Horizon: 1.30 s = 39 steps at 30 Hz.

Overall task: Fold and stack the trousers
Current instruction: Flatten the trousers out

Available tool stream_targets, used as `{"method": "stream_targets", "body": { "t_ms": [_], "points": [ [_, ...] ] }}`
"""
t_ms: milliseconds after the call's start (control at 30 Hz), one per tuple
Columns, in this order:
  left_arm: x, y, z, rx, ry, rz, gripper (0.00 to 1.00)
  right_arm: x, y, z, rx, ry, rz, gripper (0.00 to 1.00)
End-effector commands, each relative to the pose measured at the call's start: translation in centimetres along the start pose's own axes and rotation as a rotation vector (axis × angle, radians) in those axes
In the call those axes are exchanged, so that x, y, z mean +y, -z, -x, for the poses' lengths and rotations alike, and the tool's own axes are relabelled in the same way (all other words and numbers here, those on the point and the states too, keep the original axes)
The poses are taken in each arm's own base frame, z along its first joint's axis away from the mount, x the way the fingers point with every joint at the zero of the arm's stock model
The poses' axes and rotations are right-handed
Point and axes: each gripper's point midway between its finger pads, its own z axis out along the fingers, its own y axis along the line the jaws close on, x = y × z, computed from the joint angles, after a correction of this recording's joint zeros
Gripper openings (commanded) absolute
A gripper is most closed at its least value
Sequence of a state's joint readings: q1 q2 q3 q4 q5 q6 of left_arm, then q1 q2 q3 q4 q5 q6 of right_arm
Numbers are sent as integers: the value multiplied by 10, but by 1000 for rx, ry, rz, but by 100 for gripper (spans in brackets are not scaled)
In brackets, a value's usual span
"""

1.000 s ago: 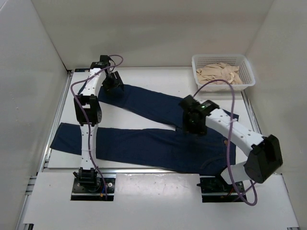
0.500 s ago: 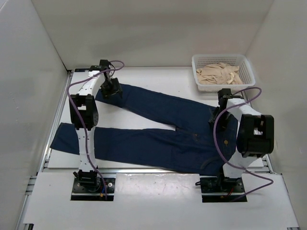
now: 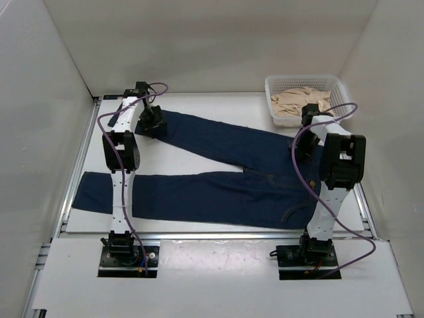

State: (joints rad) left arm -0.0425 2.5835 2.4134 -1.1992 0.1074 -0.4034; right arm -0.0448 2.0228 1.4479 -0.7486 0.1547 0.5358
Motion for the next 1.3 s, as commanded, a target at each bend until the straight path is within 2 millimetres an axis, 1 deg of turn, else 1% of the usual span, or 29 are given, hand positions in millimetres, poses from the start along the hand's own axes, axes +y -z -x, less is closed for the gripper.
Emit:
{"method": "stream_targets", "body": {
  "t_ms": [0, 100, 133, 167, 233, 267, 300, 333, 367, 400, 433, 467, 500, 533, 567, 600, 633, 667, 733, 767, 900, 967, 1000, 1067, 1100, 1133, 1167, 1233, 1267],
  "points": [
    [5, -7, 19, -18, 25, -58, 75, 9, -9, 43, -84, -13, -15, 51],
    [-7, -1, 24, -30, 30, -113, 75, 17, -2, 59, -104, -3, -4, 51],
    [-4, 10, 27, -44, 36, -116, 75, 19, 1, 63, -115, -5, 2, 51],
    [-6, 19, 29, -63, 33, -124, 75, 21, 19, 70, -154, -10, 25, 51],
    [6, 30, 23, -73, 38, -64, 79, 22, 32, 54, -155, 3, 33, 57],
    [3, 65, 28, -136, 31, -69, 81, 21, 57, 57, -208, -4, 65, 60],
    [5, 78, 26, -159, 31, -58, 82, 24, 67, 53, -232, -11, 84, 64],
    [6, 89, 21, -167, 30, -62, 82, 23, 73, 44, -235, -2, 90, 68],
    [10, 109, 4, -167, 30, -62, 80, 16, 86, 32, -247, -3, 109, 69],
    [13, 118, -3, -179, 30, -57, 75, 15, 91, 23, -250, 8, 115, 71],
    [15, 125, -13, -182, 38, -59, 73, 7, 86, 4, -222, 21, 100, 71],
    [25, 135, -39, -168, 58, -43, 71, 2, 101, -2, -251, 17, 119, 71],
    [31, 138, -52, -163, 69, -30, 68, -1, 103, -13, -249, 28, 122, 71],
    [36, 140, -63, -167, 87, -22, 63, -15, 104, -34, -231, 31, 111, 67],
    [48, 140, -94, -127, 91, -4, 60, -21, 103, -43, -224, 23, 108, 62],
    [55, 139, -105, -125, 110, 17, 57, -25, 102, -55, -210, 26, 118, 56],
    [62, 137, -118, -113, 126, 39, 53, -29, 109, -66, -211, 2, 139, 38],
    [79, 123, -145, -55, 160, 97, 48, -37, 98, -87, -162, -4, 137, 30],
    [89, 118, -167, -30, 185, 119, 42, -43, 101, -108, -133, -24, 159, 19],
    [97, 106, -189, 29, 209, 148, 41, -45, 96, -121, -107, -31, 163, 14],
    [99, 76, -211, 123, 258, 148, 38, -43, 107, -143, -90, -13, 206, 14],
    [96, 64, -208, 130, 257, 150, 38, -48, 113, -147, -104, 2, 192, 14],
    [94, 62, -195, 105, 244, 172, 38, -49, 114, -150, -104, 12, 185, 14],
    [98, 40, -186, 133, 235, 212, 38, -52, 119, -153, -108, 12, 188, 14],
    [93, 26, -167, 149, 206, 216, 38, -62, 111, -163, -96, 13, 161, 20],
    [93, 26, -166, 149, 206, 216, 33, -62, 111, -163, -96, 13, 161, 22],
    [87, 31, -147, 119, 204, 215, 33, -64, 110, -165, -95, 13, 160, 24],
    [80, 28, -137, 120, 173, 211, 33, -63, 115, -167, -100, -1, 179, 32],
    [73, 29, -118, 93, 151, 195, 33, -62, 117, -165, -107, -2, 185, 33]
  ]
}}
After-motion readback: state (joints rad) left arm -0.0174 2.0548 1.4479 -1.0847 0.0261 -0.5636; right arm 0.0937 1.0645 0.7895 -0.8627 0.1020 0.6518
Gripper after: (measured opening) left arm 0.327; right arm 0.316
